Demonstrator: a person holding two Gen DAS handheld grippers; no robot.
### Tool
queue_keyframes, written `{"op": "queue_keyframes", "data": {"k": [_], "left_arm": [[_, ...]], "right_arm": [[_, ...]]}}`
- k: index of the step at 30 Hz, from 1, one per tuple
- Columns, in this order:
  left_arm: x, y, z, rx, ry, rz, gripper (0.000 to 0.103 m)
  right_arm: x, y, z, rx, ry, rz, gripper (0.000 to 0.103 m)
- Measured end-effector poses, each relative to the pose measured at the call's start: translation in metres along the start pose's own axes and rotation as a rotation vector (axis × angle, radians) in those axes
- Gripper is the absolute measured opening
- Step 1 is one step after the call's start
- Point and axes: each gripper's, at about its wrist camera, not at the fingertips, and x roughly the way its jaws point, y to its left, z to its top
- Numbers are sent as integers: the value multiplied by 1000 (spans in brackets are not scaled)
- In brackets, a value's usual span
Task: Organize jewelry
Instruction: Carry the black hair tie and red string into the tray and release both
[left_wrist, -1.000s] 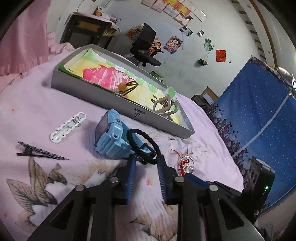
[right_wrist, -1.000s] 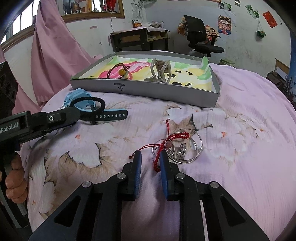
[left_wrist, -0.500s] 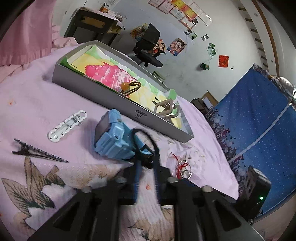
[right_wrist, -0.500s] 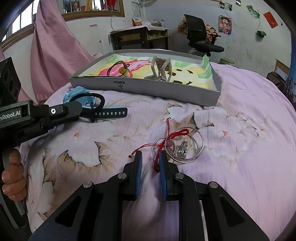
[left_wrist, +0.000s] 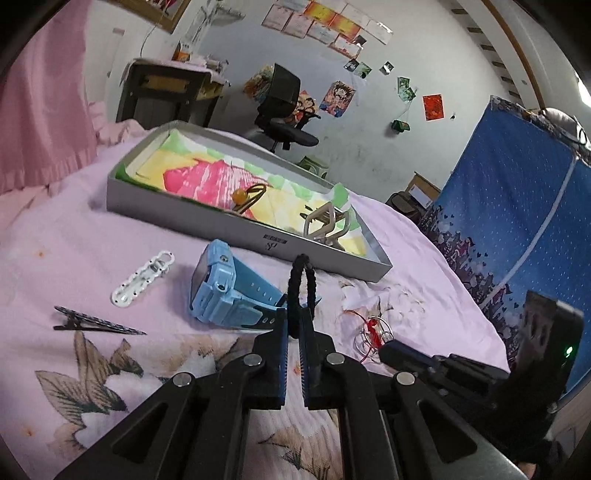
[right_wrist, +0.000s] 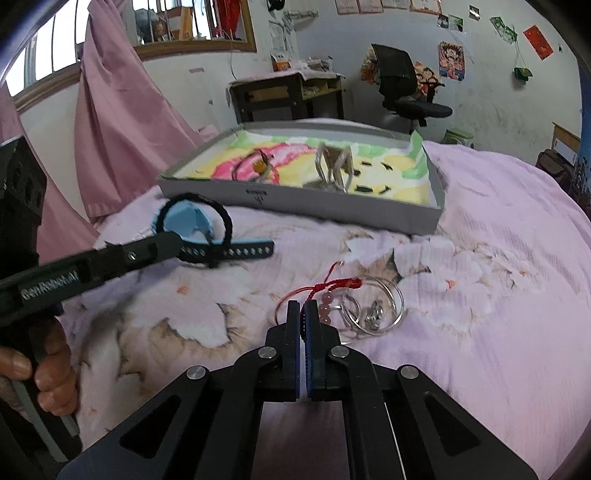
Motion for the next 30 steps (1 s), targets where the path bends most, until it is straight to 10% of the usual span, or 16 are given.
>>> {"op": "queue_keyframes", "data": {"k": [20,30], "left_arm": [[-15,-14,36,79,-97,8,6],[46,-17,90,97,11,79,6]], "right_arm": [[-27,8,51,-89,-245,41,3],[18,-24,107,-89,-249,-4,3]]}}
